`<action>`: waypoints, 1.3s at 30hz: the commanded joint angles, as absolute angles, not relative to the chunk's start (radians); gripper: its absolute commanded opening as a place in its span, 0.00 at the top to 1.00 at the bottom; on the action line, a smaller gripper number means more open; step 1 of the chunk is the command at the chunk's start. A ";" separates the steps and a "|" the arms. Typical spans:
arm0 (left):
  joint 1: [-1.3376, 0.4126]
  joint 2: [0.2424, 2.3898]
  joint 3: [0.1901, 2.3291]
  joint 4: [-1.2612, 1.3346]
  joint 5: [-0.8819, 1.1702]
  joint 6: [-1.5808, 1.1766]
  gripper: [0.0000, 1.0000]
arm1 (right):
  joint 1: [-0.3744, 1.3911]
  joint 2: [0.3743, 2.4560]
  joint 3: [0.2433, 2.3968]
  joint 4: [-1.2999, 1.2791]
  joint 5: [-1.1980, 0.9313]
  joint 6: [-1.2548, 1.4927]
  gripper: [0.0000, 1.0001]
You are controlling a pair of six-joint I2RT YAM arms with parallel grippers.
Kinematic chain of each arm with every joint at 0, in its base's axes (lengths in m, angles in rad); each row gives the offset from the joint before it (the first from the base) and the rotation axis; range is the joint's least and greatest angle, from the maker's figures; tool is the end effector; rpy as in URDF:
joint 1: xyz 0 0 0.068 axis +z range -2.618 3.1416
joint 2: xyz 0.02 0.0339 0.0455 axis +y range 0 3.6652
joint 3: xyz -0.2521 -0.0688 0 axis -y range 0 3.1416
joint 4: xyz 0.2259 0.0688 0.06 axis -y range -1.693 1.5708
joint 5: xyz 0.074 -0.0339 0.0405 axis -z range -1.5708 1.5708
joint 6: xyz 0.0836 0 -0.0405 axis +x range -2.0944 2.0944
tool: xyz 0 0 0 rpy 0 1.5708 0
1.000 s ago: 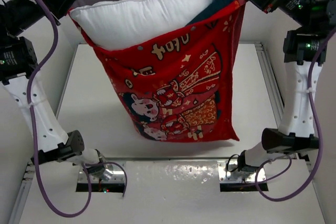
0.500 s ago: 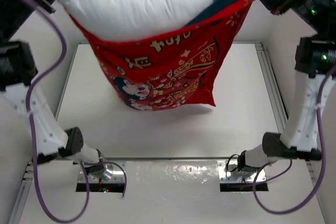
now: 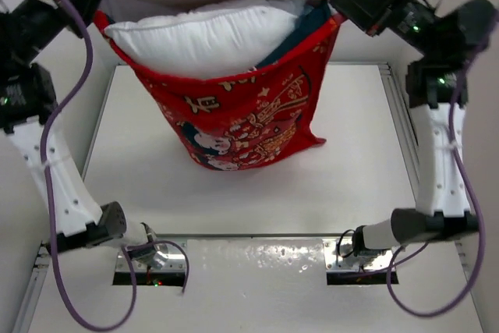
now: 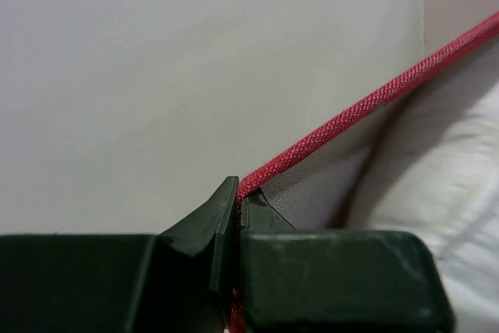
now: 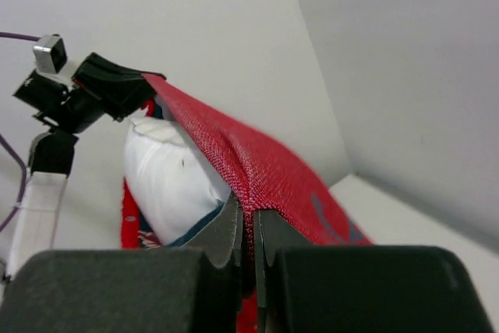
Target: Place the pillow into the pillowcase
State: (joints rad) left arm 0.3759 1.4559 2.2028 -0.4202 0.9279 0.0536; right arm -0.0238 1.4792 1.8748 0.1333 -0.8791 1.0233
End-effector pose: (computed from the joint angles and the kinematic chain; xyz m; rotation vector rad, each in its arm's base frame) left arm 0.2419 0.0235 0.6013 0.5982 1.2442 -0.2170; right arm 0.2936 0.0574 0.5712 -0.2201 1.3390 1.3097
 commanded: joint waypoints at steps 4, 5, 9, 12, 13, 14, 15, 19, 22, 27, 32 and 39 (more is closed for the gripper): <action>0.514 1.506 2.241 -0.366 0.661 0.080 1.00 | -0.161 1.423 1.907 0.228 -0.681 1.015 1.00; 0.512 1.503 2.200 -0.368 0.685 0.081 1.00 | -0.161 1.427 1.889 0.256 -0.686 1.037 1.00; 0.508 1.477 2.137 -0.393 0.719 0.113 1.00 | -0.147 1.431 1.848 0.298 -0.667 1.057 1.00; 0.505 1.479 2.131 -0.471 0.745 0.141 1.00 | -0.144 1.431 1.850 0.266 -0.649 1.036 1.00; 0.503 1.480 2.131 -0.489 0.749 0.164 1.00 | -0.140 1.431 1.851 0.252 -0.643 1.026 1.00; 0.496 1.483 2.131 -0.508 0.747 0.178 1.00 | -0.140 1.431 1.850 0.238 -0.635 1.011 1.00; 0.489 1.483 2.122 -0.521 0.726 0.189 1.00 | -0.135 1.431 1.841 0.210 -0.626 0.996 1.00; 0.440 1.528 2.109 -0.548 0.615 0.232 1.00 | -0.114 1.508 1.897 0.103 -0.566 0.896 1.00; 0.352 1.647 2.196 -0.557 0.424 0.250 1.00 | -0.118 1.704 2.112 0.055 -0.546 1.034 1.00; 0.475 1.743 2.553 -0.481 0.460 0.016 1.00 | -0.098 1.797 2.375 0.295 -0.554 1.221 1.00; 0.630 1.441 2.244 -0.166 0.486 0.029 1.00 | -0.113 1.444 1.978 0.436 -0.466 1.080 1.00; 0.650 1.373 2.465 -0.175 0.388 0.175 1.00 | -0.120 1.207 1.868 0.506 -0.442 0.986 1.00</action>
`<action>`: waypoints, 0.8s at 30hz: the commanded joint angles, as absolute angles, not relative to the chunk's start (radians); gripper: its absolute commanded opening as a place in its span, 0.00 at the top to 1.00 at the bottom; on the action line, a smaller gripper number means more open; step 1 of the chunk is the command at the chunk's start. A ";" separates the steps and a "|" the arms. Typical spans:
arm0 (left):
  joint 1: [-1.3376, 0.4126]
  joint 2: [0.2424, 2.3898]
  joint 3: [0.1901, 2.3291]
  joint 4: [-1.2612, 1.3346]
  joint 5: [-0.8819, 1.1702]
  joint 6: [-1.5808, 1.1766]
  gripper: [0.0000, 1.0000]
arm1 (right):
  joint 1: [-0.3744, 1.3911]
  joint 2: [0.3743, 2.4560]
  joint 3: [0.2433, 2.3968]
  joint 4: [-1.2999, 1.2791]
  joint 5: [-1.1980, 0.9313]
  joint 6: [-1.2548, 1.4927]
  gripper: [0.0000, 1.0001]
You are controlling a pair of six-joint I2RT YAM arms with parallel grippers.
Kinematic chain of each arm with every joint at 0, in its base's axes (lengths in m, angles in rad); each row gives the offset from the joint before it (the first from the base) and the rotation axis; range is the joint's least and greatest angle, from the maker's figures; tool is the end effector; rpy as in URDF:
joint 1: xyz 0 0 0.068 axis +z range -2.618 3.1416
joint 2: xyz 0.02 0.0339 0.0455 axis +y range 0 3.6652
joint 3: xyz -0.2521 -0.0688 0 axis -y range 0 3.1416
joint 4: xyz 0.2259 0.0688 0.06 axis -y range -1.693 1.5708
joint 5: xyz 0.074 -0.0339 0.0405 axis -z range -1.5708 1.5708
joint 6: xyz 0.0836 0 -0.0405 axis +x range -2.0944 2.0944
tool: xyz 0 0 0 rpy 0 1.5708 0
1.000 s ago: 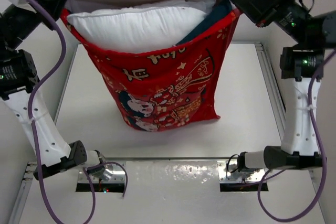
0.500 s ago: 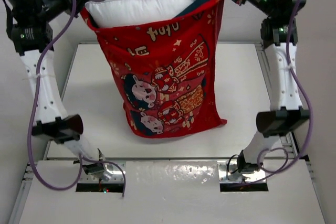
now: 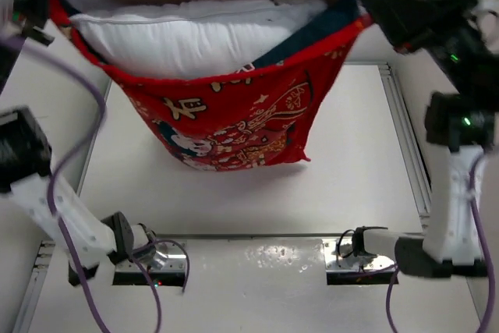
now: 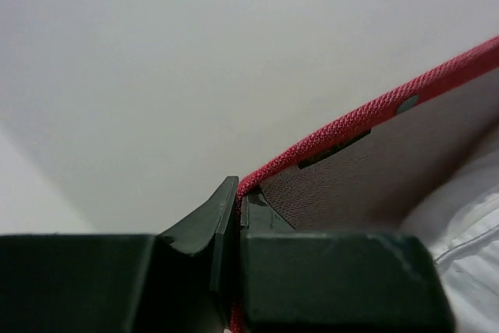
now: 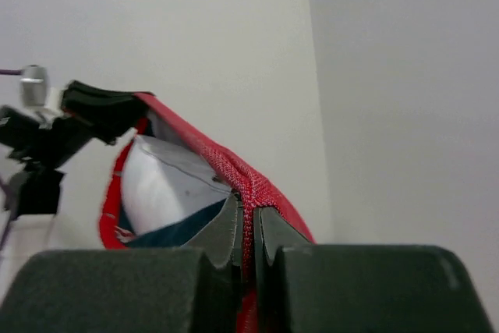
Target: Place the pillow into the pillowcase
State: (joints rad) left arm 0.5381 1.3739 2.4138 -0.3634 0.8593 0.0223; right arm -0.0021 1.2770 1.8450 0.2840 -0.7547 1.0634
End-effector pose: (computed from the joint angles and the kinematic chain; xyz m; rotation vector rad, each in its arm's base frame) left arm 0.1472 0.0141 0.6664 0.5563 1.0069 0.1134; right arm 0.1941 0.0569 0.6284 -0.2936 1.0236 1.2373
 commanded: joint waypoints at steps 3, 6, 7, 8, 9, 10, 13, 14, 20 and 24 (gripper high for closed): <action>0.649 1.367 2.476 -0.158 0.298 0.218 1.00 | -0.120 1.187 1.868 0.509 -0.472 1.024 1.00; 0.649 1.359 2.456 -0.160 0.232 0.241 1.00 | -0.118 1.183 1.826 0.531 -0.518 1.090 1.00; 0.647 1.358 2.430 -0.160 0.224 0.250 1.00 | -0.118 1.183 1.807 0.540 -0.534 1.107 1.00; 0.647 1.356 2.415 -0.150 0.219 0.249 1.00 | -0.118 1.178 1.769 0.549 -0.544 1.141 1.00; 0.649 1.356 2.398 -0.146 0.222 0.249 1.00 | -0.118 1.183 1.746 0.561 -0.549 1.166 1.00; 0.644 1.362 2.363 -0.143 0.245 0.247 1.00 | -0.118 1.190 1.703 0.583 -0.548 1.193 1.00; 0.638 1.385 2.297 -0.130 0.316 0.210 1.00 | -0.114 1.215 1.654 0.588 -0.546 1.242 1.00; 0.634 1.414 2.287 -0.138 0.377 0.195 1.00 | -0.103 1.241 1.634 0.568 -0.543 1.239 1.00; 0.467 1.650 2.289 -0.329 0.364 0.158 1.00 | -0.035 1.416 1.598 0.393 -0.508 1.146 1.00; 0.287 1.827 2.257 -0.434 0.220 0.270 1.00 | -0.026 1.575 1.571 0.266 -0.442 1.075 1.00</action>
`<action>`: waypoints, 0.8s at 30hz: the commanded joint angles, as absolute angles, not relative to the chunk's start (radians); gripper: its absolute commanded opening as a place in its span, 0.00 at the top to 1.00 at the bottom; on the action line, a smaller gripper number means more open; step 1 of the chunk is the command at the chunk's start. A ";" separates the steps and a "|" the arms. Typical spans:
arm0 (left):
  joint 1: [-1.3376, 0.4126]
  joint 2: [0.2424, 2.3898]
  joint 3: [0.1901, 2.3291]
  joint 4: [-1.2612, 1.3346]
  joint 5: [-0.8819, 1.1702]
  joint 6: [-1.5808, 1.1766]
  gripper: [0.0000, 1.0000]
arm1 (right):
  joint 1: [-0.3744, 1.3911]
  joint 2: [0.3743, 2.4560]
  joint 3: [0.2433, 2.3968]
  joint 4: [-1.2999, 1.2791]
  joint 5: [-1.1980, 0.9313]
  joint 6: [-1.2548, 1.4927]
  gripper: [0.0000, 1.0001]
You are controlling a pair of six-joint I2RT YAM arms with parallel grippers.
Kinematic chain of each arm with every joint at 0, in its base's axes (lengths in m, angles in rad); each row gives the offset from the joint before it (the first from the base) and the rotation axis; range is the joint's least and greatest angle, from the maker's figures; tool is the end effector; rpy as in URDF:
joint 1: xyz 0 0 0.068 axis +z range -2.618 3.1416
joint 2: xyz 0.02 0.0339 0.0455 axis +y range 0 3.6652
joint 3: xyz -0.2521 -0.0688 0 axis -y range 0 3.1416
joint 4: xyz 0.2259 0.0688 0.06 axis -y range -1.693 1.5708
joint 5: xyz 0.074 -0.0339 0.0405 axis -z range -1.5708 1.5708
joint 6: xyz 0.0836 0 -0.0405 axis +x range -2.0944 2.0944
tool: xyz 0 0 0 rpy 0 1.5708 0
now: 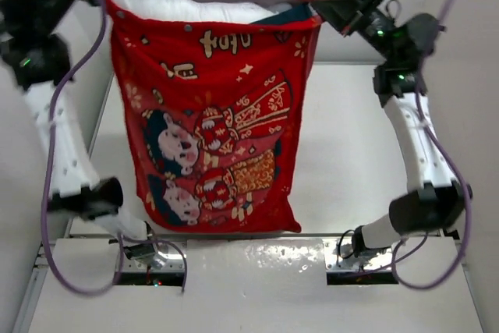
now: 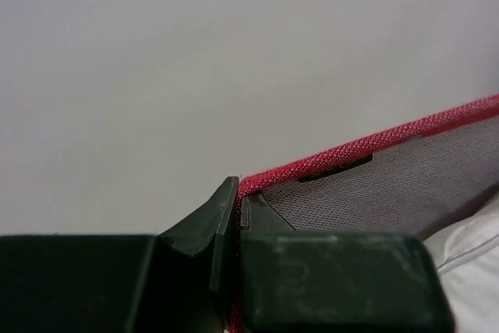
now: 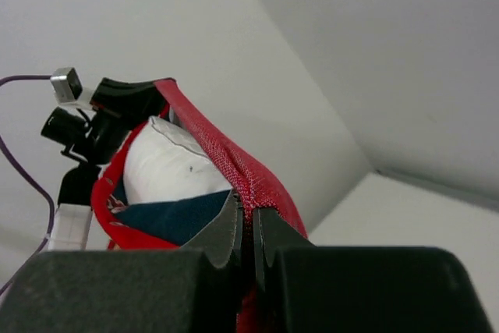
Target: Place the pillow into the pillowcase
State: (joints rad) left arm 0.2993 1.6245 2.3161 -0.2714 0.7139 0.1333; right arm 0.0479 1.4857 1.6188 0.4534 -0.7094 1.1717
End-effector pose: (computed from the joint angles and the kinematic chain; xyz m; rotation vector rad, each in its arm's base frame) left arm 0.2976 0.0345 0.6115 0.5343 1.1383 -0.0363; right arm 0.3260 0.0701 0.5302 -0.0536 1.2559 1.4188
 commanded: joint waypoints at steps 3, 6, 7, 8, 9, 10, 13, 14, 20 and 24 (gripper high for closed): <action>0.220 1.980 2.261 -0.465 0.111 0.295 1.00 | -0.043 1.667 1.499 0.236 -0.376 1.025 1.00; 0.178 2.147 2.325 -0.451 0.032 0.255 1.00 | -0.064 1.764 1.477 0.175 -0.298 0.965 1.00; 0.169 2.227 2.367 -0.442 0.006 0.239 0.99 | -0.071 1.814 1.476 0.160 -0.273 0.956 1.00; 0.147 2.291 2.390 -0.416 -0.035 0.217 0.83 | -0.083 1.839 1.485 0.149 -0.247 0.937 1.00; 0.134 2.292 2.394 -0.401 -0.035 0.213 0.69 | -0.089 1.864 1.485 0.137 -0.247 0.933 1.00; 0.115 2.336 2.398 -0.393 -0.084 0.216 0.49 | -0.098 1.888 1.494 0.114 -0.229 0.933 1.00; 0.055 2.356 2.398 -0.422 -0.142 0.261 0.00 | -0.146 1.960 1.496 0.077 -0.209 0.946 1.00; 0.046 2.347 2.390 -0.436 -0.138 0.274 0.00 | -0.155 1.962 1.493 0.065 -0.201 0.950 1.00; 0.116 2.103 2.226 -0.540 0.115 0.313 0.00 | -0.206 1.786 1.323 -0.081 -0.011 0.879 1.00; 0.112 1.936 2.171 -0.742 0.326 0.474 0.00 | -0.216 1.534 0.989 -0.114 0.055 0.900 1.00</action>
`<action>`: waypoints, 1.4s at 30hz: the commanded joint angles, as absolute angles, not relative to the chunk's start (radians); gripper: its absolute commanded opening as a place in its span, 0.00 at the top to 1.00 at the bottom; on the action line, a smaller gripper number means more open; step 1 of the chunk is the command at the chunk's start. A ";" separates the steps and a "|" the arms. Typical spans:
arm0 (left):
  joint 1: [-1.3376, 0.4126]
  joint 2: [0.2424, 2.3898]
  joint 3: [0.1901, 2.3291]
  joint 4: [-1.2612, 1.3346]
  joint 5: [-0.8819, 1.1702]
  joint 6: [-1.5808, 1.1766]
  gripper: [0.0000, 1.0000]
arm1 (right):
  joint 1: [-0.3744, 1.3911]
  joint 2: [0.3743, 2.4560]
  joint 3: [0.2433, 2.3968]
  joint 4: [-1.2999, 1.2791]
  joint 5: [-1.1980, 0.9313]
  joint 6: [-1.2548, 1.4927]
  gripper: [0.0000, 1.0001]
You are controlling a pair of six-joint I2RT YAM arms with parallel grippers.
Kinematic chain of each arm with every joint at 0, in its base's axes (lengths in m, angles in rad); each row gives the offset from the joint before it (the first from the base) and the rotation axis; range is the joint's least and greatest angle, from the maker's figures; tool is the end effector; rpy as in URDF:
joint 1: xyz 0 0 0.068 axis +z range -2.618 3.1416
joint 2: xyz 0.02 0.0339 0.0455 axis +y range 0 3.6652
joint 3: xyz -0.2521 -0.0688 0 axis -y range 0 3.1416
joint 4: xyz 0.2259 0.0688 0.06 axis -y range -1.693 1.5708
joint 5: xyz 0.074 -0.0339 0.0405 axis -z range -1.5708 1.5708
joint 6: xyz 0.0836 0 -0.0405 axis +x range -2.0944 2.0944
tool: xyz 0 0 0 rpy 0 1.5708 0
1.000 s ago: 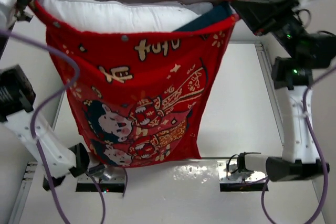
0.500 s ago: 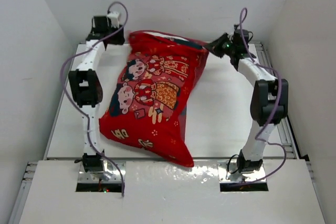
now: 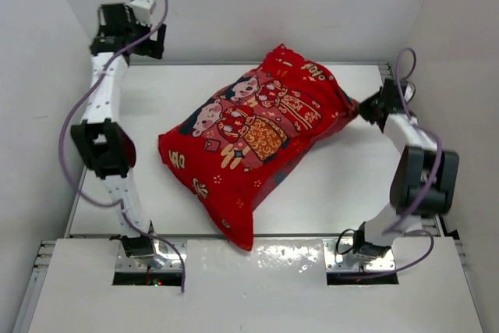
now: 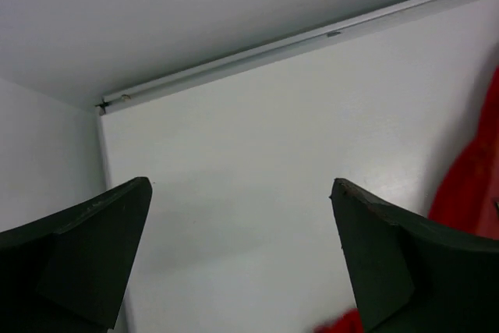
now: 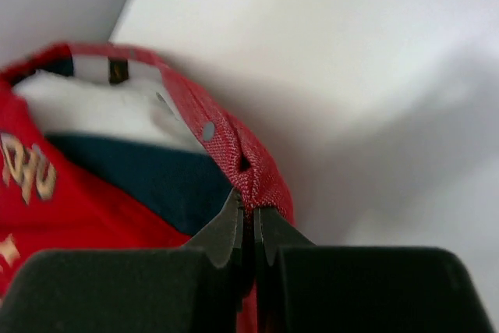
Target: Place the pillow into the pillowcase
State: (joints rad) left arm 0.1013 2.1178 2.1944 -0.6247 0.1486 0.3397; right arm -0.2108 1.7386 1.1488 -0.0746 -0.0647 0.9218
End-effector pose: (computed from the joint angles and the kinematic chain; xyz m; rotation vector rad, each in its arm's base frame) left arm 0.5042 0.0388 0.3243 0.3388 2.0867 0.1058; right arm 0.3993 -0.0799 0.1892 1.1893 1.9374 0.4543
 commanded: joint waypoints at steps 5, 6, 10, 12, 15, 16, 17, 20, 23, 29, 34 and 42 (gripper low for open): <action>0.031 1.804 2.001 -0.906 0.360 0.600 0.00 | -0.111 1.234 0.732 -0.228 0.135 0.899 0.91; 0.029 1.778 1.988 -0.919 0.376 0.601 0.00 | -0.113 1.186 0.685 -0.253 0.150 0.907 0.74; 0.095 1.767 1.980 -1.066 0.595 0.623 0.00 | -0.250 1.011 0.728 -0.346 0.156 0.812 0.01; 0.117 1.776 1.982 -1.162 0.667 0.655 0.00 | -0.300 1.026 0.842 -0.420 0.169 0.729 0.01; 0.126 1.767 1.893 -1.207 0.678 0.699 0.00 | -0.340 1.075 0.968 -0.407 0.080 0.657 0.01; 0.121 1.763 1.853 -1.197 0.677 0.690 0.00 | -0.341 1.097 0.989 -0.379 -0.057 0.605 0.01; 0.117 1.756 1.777 -1.186 0.686 0.680 0.00 | -0.341 1.156 1.033 -0.300 -0.146 0.576 0.06; 0.127 1.761 1.663 -1.129 0.754 0.635 0.00 | -0.322 1.353 1.180 -0.267 -0.351 0.546 0.38; 0.141 1.787 1.597 -1.036 0.746 0.534 0.00 | -0.314 1.559 1.309 -0.244 -0.472 0.578 0.19; 0.127 1.851 1.519 -0.916 0.636 0.457 0.00 | -0.174 1.784 1.410 -0.221 -0.476 0.460 0.01; 0.112 1.884 1.474 -0.816 0.482 0.439 0.04 | -0.155 1.859 1.330 -0.167 -0.502 0.523 0.17; 0.179 1.976 1.650 -0.747 0.364 0.405 1.00 | -0.071 1.446 0.722 0.136 -0.347 0.779 1.00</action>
State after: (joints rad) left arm 0.1349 1.9495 1.5925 -0.8783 0.5560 0.3943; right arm -0.1310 1.5951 0.8650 0.0570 -0.4229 0.6655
